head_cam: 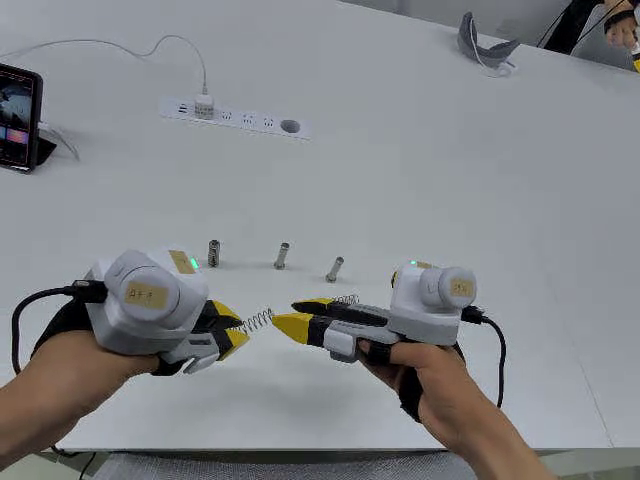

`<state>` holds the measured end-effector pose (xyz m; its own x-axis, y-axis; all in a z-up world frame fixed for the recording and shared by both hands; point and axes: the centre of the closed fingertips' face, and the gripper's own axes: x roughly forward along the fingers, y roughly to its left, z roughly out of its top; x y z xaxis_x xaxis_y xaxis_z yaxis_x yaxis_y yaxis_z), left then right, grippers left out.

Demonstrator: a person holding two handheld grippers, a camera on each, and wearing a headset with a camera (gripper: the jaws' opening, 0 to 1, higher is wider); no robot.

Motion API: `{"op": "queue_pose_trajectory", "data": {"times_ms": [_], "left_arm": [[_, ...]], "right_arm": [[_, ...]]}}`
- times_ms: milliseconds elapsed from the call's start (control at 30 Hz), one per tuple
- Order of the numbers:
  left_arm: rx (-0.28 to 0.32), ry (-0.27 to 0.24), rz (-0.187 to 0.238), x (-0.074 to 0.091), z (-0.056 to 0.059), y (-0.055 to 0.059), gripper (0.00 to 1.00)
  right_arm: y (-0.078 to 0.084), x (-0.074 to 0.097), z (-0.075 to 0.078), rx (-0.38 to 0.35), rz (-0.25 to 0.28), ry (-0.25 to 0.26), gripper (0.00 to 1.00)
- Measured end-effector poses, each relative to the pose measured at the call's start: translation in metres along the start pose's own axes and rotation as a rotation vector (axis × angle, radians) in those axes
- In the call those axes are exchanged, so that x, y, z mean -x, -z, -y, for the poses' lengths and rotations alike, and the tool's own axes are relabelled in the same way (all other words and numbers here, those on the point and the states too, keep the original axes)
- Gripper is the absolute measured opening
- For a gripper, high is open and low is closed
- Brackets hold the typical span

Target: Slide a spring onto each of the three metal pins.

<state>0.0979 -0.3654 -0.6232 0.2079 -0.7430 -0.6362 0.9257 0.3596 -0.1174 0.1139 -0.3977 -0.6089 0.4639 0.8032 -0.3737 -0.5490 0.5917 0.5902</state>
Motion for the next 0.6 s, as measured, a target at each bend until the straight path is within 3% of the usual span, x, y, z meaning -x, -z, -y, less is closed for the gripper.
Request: {"op": "queue_pose_trajectory", "data": {"times_ms": [367, 600], "left_arm": [[-0.027, 0.016, 0.007, -0.002, 0.004, -0.009, 0.1], [-0.044, 0.024, 0.001, -0.003, 0.005, -0.008, 0.1]], "right_arm": [[0.003, -0.004, -0.013, -0.025, -0.013, -0.062, 0.22], [0.0, -0.002, -0.012, -0.026, -0.021, -0.072, 0.18]]}}
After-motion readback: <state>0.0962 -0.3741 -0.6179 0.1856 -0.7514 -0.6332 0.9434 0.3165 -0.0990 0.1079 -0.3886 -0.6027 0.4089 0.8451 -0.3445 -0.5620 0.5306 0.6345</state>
